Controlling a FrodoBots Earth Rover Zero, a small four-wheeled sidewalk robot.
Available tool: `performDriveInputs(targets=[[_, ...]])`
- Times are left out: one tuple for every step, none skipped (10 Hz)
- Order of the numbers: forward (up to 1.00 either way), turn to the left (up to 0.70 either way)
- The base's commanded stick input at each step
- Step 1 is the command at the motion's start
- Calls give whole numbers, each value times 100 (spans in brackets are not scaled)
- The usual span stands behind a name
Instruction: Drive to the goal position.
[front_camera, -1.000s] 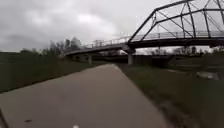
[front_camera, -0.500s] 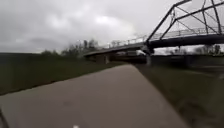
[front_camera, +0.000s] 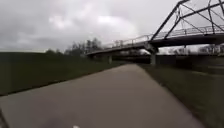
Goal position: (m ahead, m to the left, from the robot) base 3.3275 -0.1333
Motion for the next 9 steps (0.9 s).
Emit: performDriveInputs(targets=[[100,0],[100,0],[100,-33],[100,-32],[100,-23],[100,-14],[100,-5],[100,0],[100,0]])
